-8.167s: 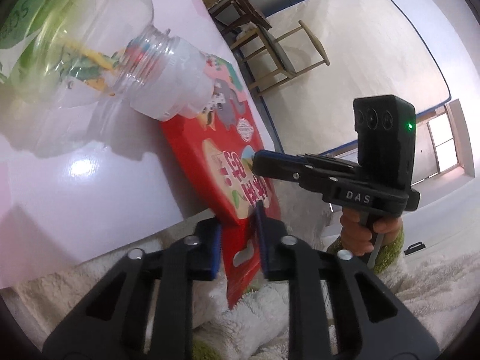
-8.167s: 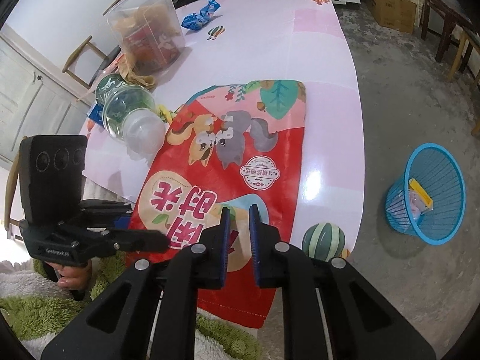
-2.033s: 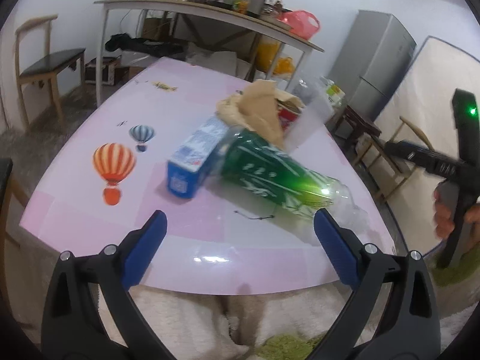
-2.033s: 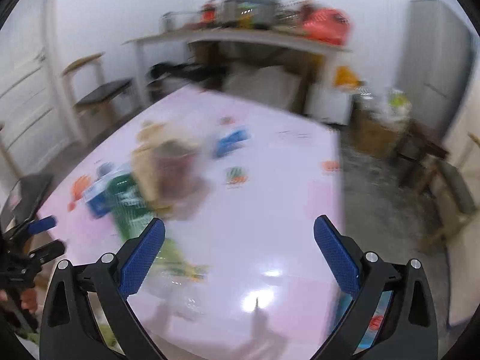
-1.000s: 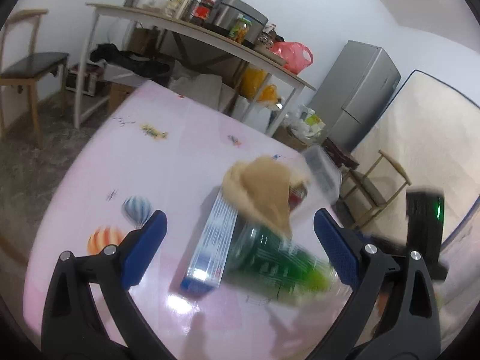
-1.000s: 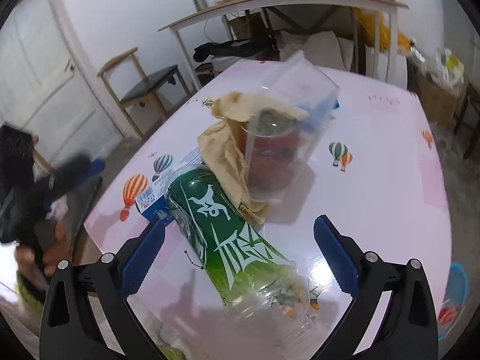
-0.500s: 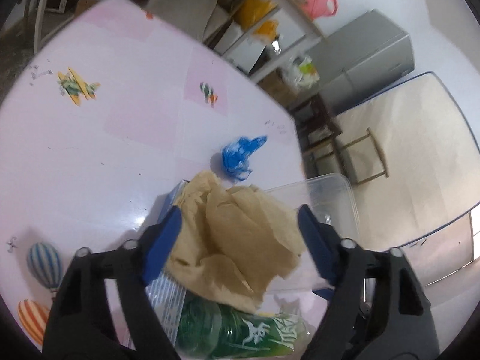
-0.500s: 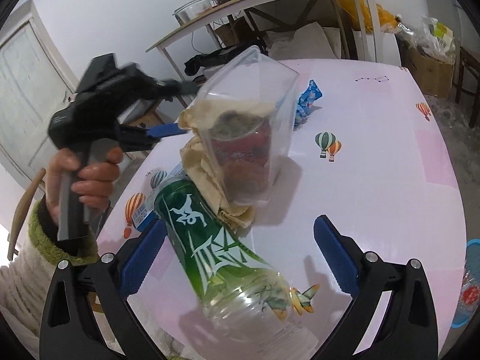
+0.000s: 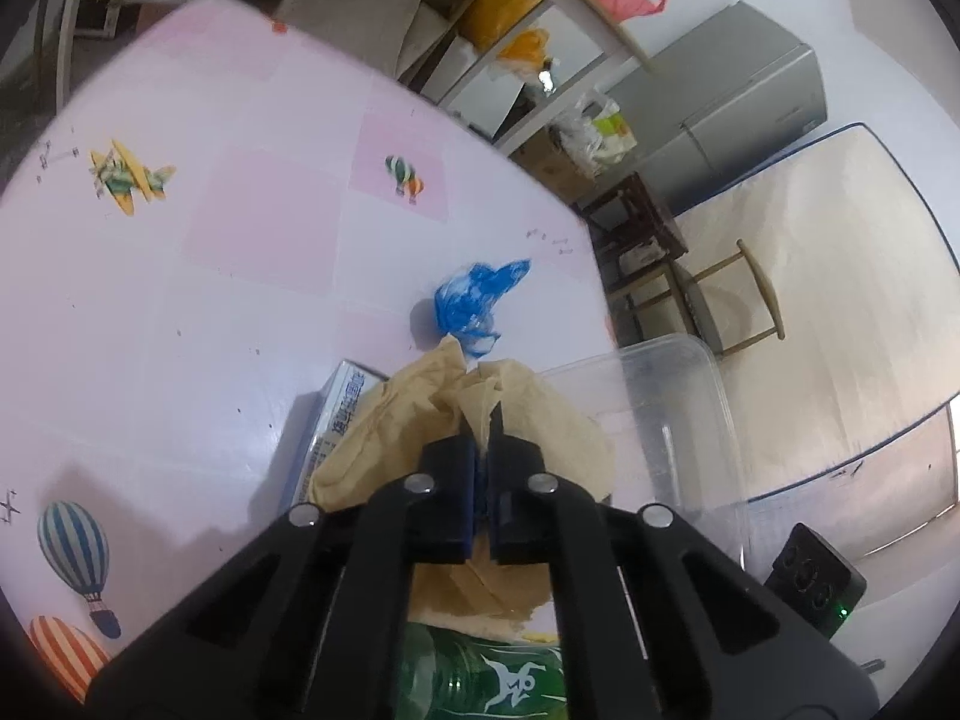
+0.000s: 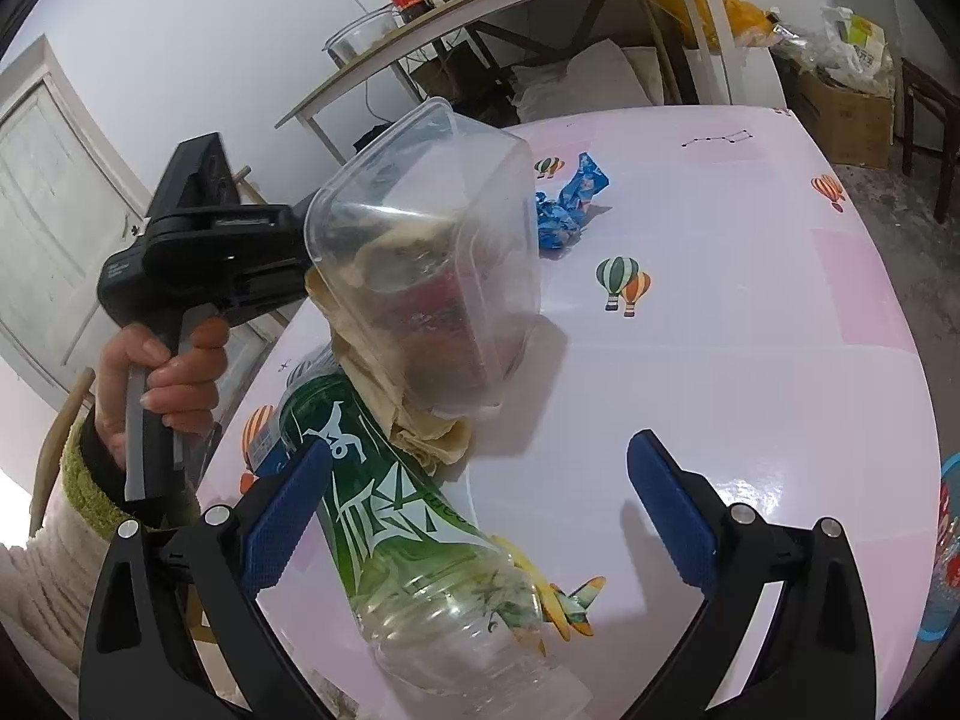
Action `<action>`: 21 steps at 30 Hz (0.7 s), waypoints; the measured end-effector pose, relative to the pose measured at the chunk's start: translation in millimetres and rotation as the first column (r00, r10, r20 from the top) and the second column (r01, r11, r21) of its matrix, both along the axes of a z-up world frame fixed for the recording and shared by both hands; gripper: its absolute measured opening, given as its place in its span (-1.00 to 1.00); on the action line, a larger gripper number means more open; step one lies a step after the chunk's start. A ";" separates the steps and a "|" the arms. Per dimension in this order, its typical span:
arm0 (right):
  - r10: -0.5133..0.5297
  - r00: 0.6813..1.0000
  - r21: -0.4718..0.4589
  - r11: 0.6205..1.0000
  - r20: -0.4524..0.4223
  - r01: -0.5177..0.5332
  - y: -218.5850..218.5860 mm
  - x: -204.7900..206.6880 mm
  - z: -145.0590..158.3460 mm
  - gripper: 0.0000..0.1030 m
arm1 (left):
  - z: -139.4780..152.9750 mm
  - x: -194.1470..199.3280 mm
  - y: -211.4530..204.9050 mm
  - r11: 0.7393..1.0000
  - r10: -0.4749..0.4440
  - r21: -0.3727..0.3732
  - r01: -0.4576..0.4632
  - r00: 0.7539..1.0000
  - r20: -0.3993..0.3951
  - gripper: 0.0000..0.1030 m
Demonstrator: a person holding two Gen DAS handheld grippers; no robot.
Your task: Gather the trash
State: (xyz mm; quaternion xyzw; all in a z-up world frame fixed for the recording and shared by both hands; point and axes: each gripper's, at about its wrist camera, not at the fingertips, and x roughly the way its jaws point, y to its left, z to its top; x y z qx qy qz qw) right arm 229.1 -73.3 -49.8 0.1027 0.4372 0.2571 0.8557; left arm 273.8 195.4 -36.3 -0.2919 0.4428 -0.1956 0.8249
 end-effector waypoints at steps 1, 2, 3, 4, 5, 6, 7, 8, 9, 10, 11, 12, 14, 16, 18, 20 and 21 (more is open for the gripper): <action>-0.003 1.000 0.002 1.000 0.000 0.003 -0.9 0.3 -0.1 0.87 | 6.3 -4.0 2.5 1.000 0.008 -0.004 -0.008 1.000 0.025 -0.99; -0.006 1.000 0.007 1.000 0.001 0.006 -1.8 0.3 0.6 0.87 | 12.3 -8.2 4.9 1.000 0.013 -0.010 -0.013 0.999 0.049 -0.99; -0.006 1.000 0.007 1.000 0.003 0.006 -2.5 -0.2 1.5 0.87 | 19.9 -13.7 7.9 1.000 0.019 -0.023 -0.017 0.997 0.078 -0.99; -0.008 1.000 0.004 1.000 0.010 0.008 -3.0 -0.8 3.3 0.87 | 29.4 -21.3 11.9 0.999 0.027 -0.046 -0.022 0.993 0.113 -1.00; -0.009 1.000 0.003 1.000 0.015 0.009 -3.3 -1.8 4.4 0.87 | 35.2 -26.7 14.4 0.998 0.031 -0.064 -0.023 0.990 0.134 -1.00; -0.009 1.000 0.004 1.000 0.020 0.009 -3.9 -3.1 5.8 0.87 | 42.5 -33.7 18.0 0.996 0.037 -0.089 -0.023 0.986 0.161 -1.00; -0.010 1.000 0.004 1.000 0.025 0.010 -4.3 -3.7 7.6 0.87 | 49.5 -40.3 21.1 0.994 0.044 -0.107 -0.024 0.981 0.187 -1.00; -0.012 1.000 0.003 1.000 0.028 0.011 -4.7 -4.9 8.8 0.87 | 60.4 -51.5 26.4 0.991 0.053 -0.128 -0.024 0.972 0.230 -1.00; -0.013 0.999 0.003 1.000 0.031 0.013 -4.8 -5.2 10.3 0.87 | 67.0 -59.0 29.8 0.990 0.062 -0.141 -0.027 0.964 0.257 -1.00; -0.013 0.999 0.003 1.000 0.035 0.013 -4.7 -6.0 12.3 0.87 | 72.5 -65.2 32.8 0.988 0.071 -0.150 -0.030 0.957 0.280 -1.00; -0.013 0.999 0.002 1.000 0.039 0.012 -4.5 -7.3 13.5 0.87 | 80.2 -76.1 39.4 0.987 0.088 -0.158 -0.039 0.946 0.312 -1.00; -0.011 0.999 0.000 1.000 0.046 0.011 -3.9 -8.8 15.2 0.87 | 86.4 -86.8 47.0 0.985 0.106 -0.165 -0.051 0.935 0.339 -1.00; -0.009 0.998 -0.001 1.000 0.056 0.010 -4.0 -12.0 18.0 0.87 | 94.1 -107.0 62.8 0.981 0.152 -0.170 -0.093 0.913 0.378 -1.00; -0.009 0.998 0.002 1.000 0.062 0.009 -3.6 -14.3 19.8 0.87 | 98.3 -128.2 81.2 0.976 0.203 -0.153 -0.153 0.891 0.407 -1.00; -0.009 0.998 0.006 1.000 0.062 0.009 -2.5 -16.5 20.5 0.87 | 94.8 -145.5 97.3 0.968 0.248 -0.135 -0.210 0.879 0.407 -1.00; -0.006 0.998 0.002 1.000 0.063 0.006 -0.7 -18.1 21.3 0.87 | 86.2 -161.5 110.8 0.957 0.290 -0.138 -0.256 0.872 0.394 -1.00; -0.004 0.998 -0.001 1.000 0.063 0.005 0.5 -18.9 21.7 0.87 | 79.4 -169.6 116.8 0.950 0.311 -0.134 -0.280 0.871 0.381 -1.00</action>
